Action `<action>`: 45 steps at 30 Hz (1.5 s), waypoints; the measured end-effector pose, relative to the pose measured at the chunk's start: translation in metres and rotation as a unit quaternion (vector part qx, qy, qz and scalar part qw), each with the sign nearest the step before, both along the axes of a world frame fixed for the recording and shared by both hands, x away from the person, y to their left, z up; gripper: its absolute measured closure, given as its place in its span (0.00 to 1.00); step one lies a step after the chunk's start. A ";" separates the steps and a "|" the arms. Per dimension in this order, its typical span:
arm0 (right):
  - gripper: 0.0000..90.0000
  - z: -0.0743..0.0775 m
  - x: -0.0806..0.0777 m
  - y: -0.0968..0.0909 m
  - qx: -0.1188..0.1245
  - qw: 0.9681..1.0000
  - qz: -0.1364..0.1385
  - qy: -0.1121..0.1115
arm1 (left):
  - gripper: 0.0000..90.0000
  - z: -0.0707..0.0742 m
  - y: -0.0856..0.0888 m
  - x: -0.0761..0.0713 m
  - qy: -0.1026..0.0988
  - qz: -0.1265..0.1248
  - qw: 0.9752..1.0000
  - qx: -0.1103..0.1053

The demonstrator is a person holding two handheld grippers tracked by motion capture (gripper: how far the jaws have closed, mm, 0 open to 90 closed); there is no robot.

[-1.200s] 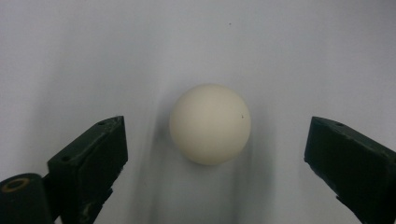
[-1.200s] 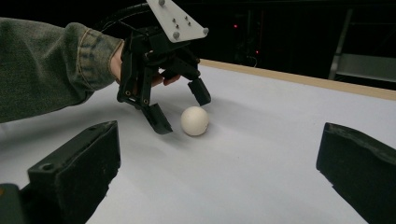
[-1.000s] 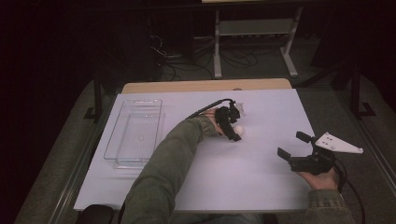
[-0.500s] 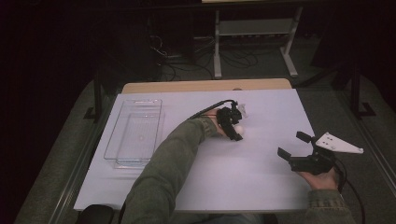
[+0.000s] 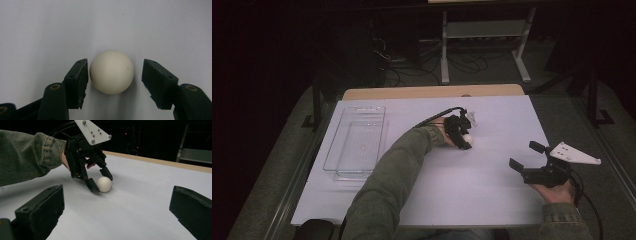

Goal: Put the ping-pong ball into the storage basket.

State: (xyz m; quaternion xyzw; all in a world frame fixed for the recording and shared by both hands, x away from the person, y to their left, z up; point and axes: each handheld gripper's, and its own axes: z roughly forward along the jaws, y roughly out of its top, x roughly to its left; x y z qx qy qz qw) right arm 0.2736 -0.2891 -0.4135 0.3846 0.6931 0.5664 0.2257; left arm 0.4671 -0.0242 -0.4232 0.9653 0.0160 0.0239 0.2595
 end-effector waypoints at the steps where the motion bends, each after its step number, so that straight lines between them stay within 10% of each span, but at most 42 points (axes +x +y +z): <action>1: 0.00 0.000 0.000 0.000 0.000 1.000 0.000 0.000 | 0.45 0.000 0.000 0.000 -0.001 -0.001 1.000 -0.001; 45: 0.00 -0.001 0.001 0.003 -0.001 1.000 0.006 0.004 | 0.57 0.022 0.006 -0.007 -0.021 -0.020 1.000 -0.006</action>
